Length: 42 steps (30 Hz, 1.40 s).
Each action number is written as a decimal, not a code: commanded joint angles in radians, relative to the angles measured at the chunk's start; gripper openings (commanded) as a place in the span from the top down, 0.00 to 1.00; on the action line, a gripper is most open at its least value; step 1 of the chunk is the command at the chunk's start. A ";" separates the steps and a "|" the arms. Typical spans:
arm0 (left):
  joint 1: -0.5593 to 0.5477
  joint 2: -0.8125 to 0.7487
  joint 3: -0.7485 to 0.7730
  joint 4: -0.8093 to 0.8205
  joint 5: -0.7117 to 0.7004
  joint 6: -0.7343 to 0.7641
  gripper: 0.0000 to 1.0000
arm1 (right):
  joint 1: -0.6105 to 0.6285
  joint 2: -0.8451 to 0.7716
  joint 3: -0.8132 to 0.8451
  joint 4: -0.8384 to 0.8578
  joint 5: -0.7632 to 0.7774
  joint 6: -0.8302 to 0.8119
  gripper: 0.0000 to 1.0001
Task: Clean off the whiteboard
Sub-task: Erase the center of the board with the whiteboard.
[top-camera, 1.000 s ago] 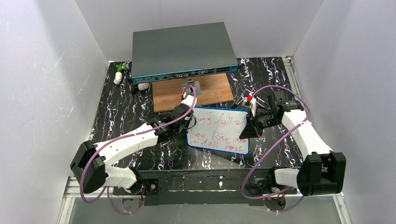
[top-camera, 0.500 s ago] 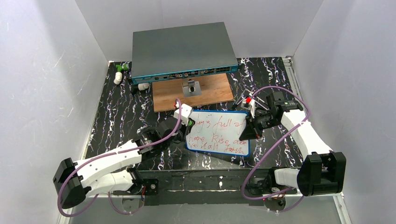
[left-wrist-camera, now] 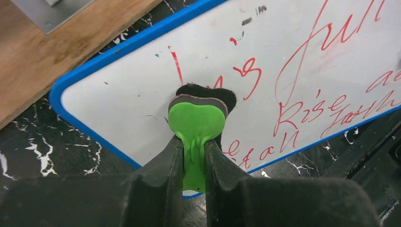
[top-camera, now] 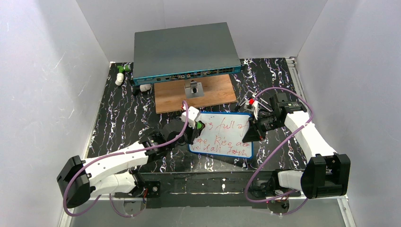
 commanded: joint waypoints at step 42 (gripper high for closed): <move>-0.013 0.164 0.107 -0.064 -0.316 0.093 1.00 | 0.007 -0.017 0.018 -0.019 -0.045 -0.031 0.99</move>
